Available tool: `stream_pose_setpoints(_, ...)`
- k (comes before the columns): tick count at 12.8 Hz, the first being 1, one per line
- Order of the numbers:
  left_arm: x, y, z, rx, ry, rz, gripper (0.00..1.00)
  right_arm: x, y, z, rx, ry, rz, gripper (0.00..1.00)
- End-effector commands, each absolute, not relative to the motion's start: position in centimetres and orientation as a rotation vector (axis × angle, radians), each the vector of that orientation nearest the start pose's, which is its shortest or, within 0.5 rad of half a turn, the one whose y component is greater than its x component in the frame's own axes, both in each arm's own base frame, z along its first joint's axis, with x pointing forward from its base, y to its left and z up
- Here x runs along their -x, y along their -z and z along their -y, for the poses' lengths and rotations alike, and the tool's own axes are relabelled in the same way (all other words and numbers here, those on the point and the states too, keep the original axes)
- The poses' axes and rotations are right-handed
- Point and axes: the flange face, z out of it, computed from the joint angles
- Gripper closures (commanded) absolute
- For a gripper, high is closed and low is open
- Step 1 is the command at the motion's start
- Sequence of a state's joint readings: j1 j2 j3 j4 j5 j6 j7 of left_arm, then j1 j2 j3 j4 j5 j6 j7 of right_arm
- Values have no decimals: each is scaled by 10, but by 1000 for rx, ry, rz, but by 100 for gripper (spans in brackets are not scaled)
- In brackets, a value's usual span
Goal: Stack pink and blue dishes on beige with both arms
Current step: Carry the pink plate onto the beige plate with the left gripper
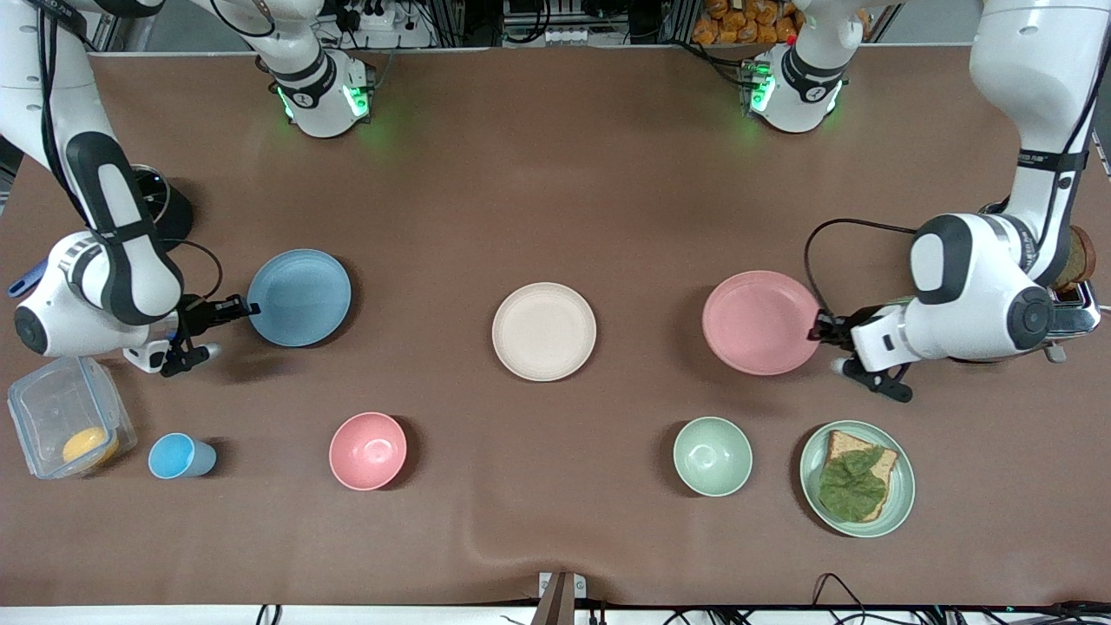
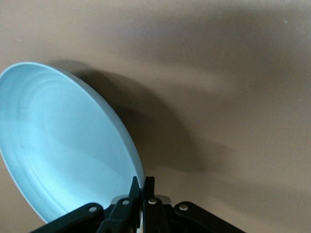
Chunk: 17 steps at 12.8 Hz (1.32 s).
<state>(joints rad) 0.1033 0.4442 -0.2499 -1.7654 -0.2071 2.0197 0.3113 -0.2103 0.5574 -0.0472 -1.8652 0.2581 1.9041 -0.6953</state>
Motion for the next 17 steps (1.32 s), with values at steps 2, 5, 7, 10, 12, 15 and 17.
stream_pose_setpoints(2,-629,-309,255,3404,-377,-320,100,-583,-209,120,2637,-542,338,100)
stream_pose_setpoints(5,-625,-288,320,3426,-353,-156,100,-587,-217,120,2633,-548,339,100)
stream_pose_setpoints(7,-614,-274,361,3449,-275,-115,100,-589,-220,120,2636,-540,339,100)
stream_pose_setpoints(10,-595,-266,400,3466,-221,-171,100,-594,-226,108,2643,-572,300,100)
stream_pose_setpoints(12,-572,-257,432,3447,-248,-261,100,-596,-231,104,2641,-590,287,100)
stream_pose_setpoints(15,-566,-237,443,3454,-208,-273,66,-600,-239,91,2644,-617,264,100)
stream_pose_setpoints(17,-576,-240,432,3414,-131,-382,0,-604,-245,80,2650,-645,235,100)
